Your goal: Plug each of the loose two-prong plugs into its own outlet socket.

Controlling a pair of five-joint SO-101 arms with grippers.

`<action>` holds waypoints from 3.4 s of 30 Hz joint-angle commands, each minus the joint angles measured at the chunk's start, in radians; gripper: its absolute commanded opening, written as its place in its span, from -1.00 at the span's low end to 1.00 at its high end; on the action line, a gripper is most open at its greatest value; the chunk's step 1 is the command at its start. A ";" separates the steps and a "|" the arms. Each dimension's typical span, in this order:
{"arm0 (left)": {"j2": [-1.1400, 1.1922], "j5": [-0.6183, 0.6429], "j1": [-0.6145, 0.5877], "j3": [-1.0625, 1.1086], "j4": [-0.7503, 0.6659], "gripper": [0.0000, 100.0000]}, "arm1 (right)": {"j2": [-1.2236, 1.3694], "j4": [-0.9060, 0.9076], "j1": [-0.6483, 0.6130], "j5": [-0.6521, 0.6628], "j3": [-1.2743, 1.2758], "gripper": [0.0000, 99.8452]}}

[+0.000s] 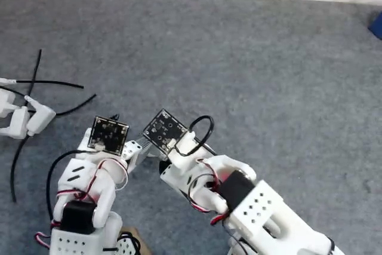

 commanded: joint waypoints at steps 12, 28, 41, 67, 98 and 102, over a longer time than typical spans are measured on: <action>-0.002 -0.011 -0.064 0.021 -0.032 -0.34 | 0.061 0.084 0.110 -0.002 -0.180 -0.99; -0.002 0.063 -0.191 0.125 -0.187 -0.34 | 0.472 0.526 0.226 0.226 -0.716 -0.99; -0.002 0.164 -0.246 0.147 -0.224 -0.34 | 0.921 0.670 0.134 0.064 -1.144 -0.98; -0.002 0.160 -0.065 0.137 -0.146 -0.34 | 0.745 0.568 0.073 -0.038 -0.978 -0.98; -0.002 0.338 -0.354 0.130 -0.255 -0.34 | 0.748 0.634 0.717 0.483 -0.805 -0.98; -0.001 0.338 -0.354 0.140 -0.284 -0.34 | 0.750 0.461 0.496 0.370 -0.739 -0.81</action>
